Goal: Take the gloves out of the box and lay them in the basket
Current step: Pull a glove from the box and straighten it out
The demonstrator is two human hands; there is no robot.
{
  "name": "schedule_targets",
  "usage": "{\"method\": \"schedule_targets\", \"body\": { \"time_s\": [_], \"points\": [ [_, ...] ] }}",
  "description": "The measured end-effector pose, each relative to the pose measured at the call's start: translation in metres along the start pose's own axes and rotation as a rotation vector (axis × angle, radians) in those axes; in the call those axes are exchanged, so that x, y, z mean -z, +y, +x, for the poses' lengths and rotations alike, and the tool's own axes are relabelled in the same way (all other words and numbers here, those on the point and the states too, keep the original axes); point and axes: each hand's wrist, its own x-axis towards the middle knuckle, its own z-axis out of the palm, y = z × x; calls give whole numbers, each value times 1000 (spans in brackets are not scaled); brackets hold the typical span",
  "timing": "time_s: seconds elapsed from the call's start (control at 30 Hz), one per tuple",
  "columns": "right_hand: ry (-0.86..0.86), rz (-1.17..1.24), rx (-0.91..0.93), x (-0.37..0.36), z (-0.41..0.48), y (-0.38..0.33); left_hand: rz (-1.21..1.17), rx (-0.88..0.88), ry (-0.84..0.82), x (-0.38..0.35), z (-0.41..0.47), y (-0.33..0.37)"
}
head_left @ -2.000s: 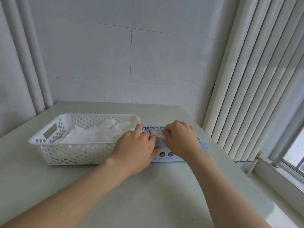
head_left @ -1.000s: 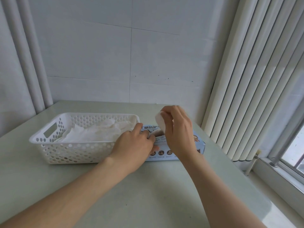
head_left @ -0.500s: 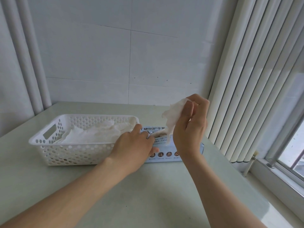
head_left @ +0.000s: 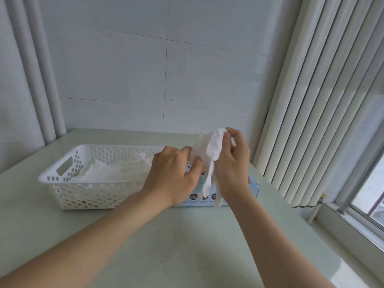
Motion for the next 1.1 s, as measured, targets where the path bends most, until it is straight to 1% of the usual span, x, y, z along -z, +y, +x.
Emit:
{"method": "schedule_targets", "body": {
  "time_s": [0.1, 0.17, 0.2, 0.3, 0.37, 0.47, 0.5, 0.57, 0.6, 0.63, 0.73, 0.8, 0.87, 0.97, 1.03, 1.1],
  "points": [
    [-163, 197, -223, 3, -3, -8, -324, 74, 44, 8, 4, 7],
    [-286, 291, -322, 5, -4, -13, -445, 85, 65, 11, 5, 7],
    [-337, 319, -351, 6, -3, -14, -485, 97, 85, 11, 7, 6],
    [-418, 332, -388, 4, 1, -16, -582, 163, 141, 9, 10, 1],
    [-465, 288, -410, 0, -2, -15, -619, 204, 163, 12, 12, 0],
    [-399, 76, -352, -4, -6, -5, -602, 218, 148, 19, 14, -2],
    [-367, 55, -334, -5, -6, -3, -588, 227, 125, 21, 15, -2],
    [-337, 95, -289, -5, -6, -2, -560, 246, 86, 25, 17, -4],
    [-346, 87, -230, -5, -6, -2, -555, 255, 83, 27, 19, -5],
    [-373, 40, -133, -4, -8, -2, -556, 265, 94, 28, 20, -5],
    [-422, -166, 154, -6, -15, 5, -549, 297, 151, 35, 22, -7],
    [-374, -238, 224, -12, -20, 8, -522, 261, 154, 38, 22, -11],
    [-303, -226, 220, -16, -20, 9, -507, 242, 131, 40, 22, -14],
    [-221, -130, 126, -15, -19, 6, -498, 250, 100, 44, 23, -22],
    [-207, -52, 5, -13, -19, 2, -478, 251, 64, 48, 23, -28],
    [-242, 37, -160, -12, -19, -1, -455, 265, 10, 54, 24, -36]
  ]
}}
